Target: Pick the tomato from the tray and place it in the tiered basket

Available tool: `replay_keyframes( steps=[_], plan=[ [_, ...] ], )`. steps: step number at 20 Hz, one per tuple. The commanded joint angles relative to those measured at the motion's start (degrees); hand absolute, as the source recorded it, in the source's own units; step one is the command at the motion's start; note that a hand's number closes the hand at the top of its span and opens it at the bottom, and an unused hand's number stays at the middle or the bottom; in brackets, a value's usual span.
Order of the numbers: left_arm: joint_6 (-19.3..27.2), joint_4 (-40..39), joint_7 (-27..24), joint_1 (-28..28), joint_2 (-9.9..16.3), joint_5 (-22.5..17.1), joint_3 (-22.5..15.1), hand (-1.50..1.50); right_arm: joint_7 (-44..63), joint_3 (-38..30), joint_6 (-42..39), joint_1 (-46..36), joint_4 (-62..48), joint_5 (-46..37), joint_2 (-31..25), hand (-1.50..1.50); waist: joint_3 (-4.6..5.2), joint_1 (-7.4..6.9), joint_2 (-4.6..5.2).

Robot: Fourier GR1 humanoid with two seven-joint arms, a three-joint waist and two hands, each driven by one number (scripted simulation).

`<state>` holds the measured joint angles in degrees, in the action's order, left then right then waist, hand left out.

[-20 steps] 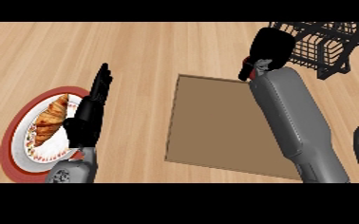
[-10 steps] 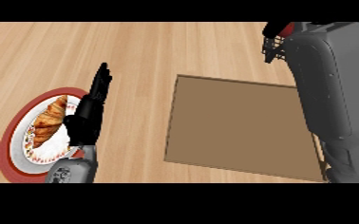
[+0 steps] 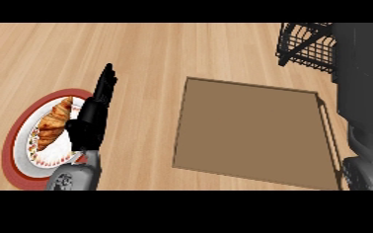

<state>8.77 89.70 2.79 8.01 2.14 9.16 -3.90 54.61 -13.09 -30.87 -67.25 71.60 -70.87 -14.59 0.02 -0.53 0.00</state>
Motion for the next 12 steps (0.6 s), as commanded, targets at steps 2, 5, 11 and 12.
replay_keyframes(
  steps=[2, 5, 11, 12],
  plan=[
    [1.4, 0.5, 2.3, 1.8, -1.7, 1.7, -1.6, 0.00, 0.5, -2.7, 3.0, -4.2, -7.6, -0.1, -3.7, 1.50, -0.01, -0.14, 0.15],
    [-0.9, 1.5, 0.2, -1.7, 0.2, 0.3, -1.0, 0.00, -4.5, -4.8, 7.2, -5.4, -14.1, -0.4, -8.9, 1.50, 0.00, -0.63, 0.28],
    [0.5, 3.4, 3.6, 0.0, -1.1, 0.7, -2.0, 0.00, -7.8, -2.5, 13.5, -4.7, -22.7, -3.5, -11.3, 1.50, -0.02, -0.50, 0.20],
    [-1.8, 3.7, 2.2, -0.8, 1.0, -1.5, 0.0, 0.00, -9.2, -3.3, 14.8, -6.4, -28.0, -3.8, -13.0, 1.50, 0.00, -1.15, 0.44]
  ],
)
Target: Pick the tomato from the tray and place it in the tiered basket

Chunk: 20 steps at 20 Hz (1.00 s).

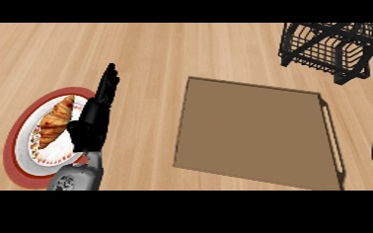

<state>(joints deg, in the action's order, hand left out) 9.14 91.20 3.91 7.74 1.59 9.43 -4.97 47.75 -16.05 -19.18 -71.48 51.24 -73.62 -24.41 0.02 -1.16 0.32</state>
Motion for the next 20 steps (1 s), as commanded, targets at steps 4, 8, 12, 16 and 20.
replay_keyframes(
  steps=[4, 8, 12, 16, 20],
  plan=[
    [-0.9, -1.3, -3.0, -0.6, 1.0, -0.3, 0.9, 0.00, -5.7, -0.4, 7.5, -1.0, -13.4, -1.9, -5.8, 1.50, 0.00, -0.35, 0.21],
    [-0.1, -0.7, 0.0, 0.8, 0.1, 0.1, 0.8, 0.00, -9.2, -0.7, 10.4, 1.0, -16.9, -1.6, -7.7, 1.50, -0.03, -0.19, 0.14],
    [0.0, -4.5, -1.9, 3.6, -0.2, -0.2, 1.7, 0.00, -4.6, -10.3, 17.8, 0.9, -17.0, 5.0, -7.7, -1.50, -0.07, 0.03, 0.51],
    [-0.5, 2.0, 0.3, -0.9, 0.0, -0.1, 0.1, 0.00, -7.5, -12.1, 22.1, 1.5, -18.4, 8.4, -5.6, -1.50, -0.07, -0.53, 0.07],
    [0.1, -2.2, -2.6, -1.7, -0.7, 0.2, 0.1, 0.00, -10.2, -14.9, 29.4, 2.9, -15.3, 11.8, -5.2, -1.50, -0.05, 0.06, 0.03]
  ],
)
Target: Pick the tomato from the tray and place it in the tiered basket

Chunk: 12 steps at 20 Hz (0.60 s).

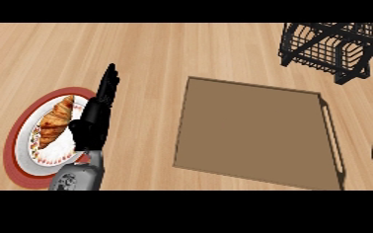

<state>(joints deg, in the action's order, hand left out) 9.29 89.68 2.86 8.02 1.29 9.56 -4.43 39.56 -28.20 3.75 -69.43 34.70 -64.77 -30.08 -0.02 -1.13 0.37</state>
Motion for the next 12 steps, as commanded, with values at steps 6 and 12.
replay_keyframes(
  steps=[6, 12],
  plan=[
    [-1.4, -0.3, -0.5, -0.7, 1.5, -1.3, 1.7, 0.00, 2.0, -5.8, 11.9, 1.3, 4.3, 4.0, -5.0, -1.50, 0.02, 0.69, -0.31],
    [0.2, -1.7, -1.9, -1.3, 2.0, -0.7, 3.5, 0.00, 4.2, -12.6, 8.7, 12.0, 18.7, 12.0, -6.5, -1.50, 0.02, 3.74, -1.24]
  ],
)
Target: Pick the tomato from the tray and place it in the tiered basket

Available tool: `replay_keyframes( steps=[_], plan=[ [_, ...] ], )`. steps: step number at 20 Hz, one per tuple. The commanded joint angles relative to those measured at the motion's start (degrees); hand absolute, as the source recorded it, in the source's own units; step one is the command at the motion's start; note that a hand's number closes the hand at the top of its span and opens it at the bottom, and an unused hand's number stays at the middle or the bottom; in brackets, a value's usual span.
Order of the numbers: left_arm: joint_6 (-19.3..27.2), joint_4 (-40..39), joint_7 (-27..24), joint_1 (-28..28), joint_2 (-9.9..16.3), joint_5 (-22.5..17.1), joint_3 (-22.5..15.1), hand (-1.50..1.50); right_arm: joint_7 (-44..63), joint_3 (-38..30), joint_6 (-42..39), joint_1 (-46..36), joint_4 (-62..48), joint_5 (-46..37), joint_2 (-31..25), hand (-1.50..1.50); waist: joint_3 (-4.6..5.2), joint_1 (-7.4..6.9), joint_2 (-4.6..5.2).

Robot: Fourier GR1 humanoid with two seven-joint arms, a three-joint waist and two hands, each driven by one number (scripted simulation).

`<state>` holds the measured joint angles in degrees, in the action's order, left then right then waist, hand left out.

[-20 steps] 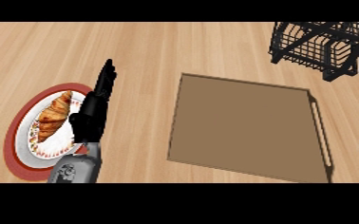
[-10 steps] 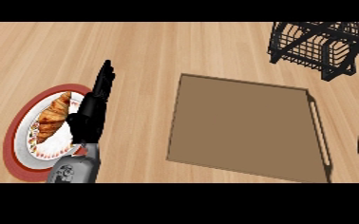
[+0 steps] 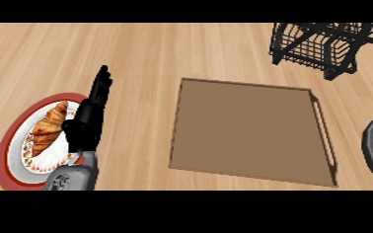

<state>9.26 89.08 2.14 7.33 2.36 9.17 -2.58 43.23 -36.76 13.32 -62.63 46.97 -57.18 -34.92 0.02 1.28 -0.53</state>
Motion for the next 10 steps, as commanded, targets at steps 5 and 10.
replay_keyframes(
  steps=[5, 10],
  plan=[
    [-0.5, 2.0, 0.7, -3.2, 0.7, -1.1, 1.0, 0.00, -1.8, -9.8, -7.5, 17.1, 22.3, 12.8, -1.3, -1.50, -0.05, 2.58, -0.85],
    [2.1, 2.1, 0.7, -3.9, -0.3, 0.5, 1.0, 0.00, -2.7, -16.0, -16.8, 30.6, 37.4, 21.1, 2.1, -1.50, -0.05, 4.31, -1.18]
  ],
)
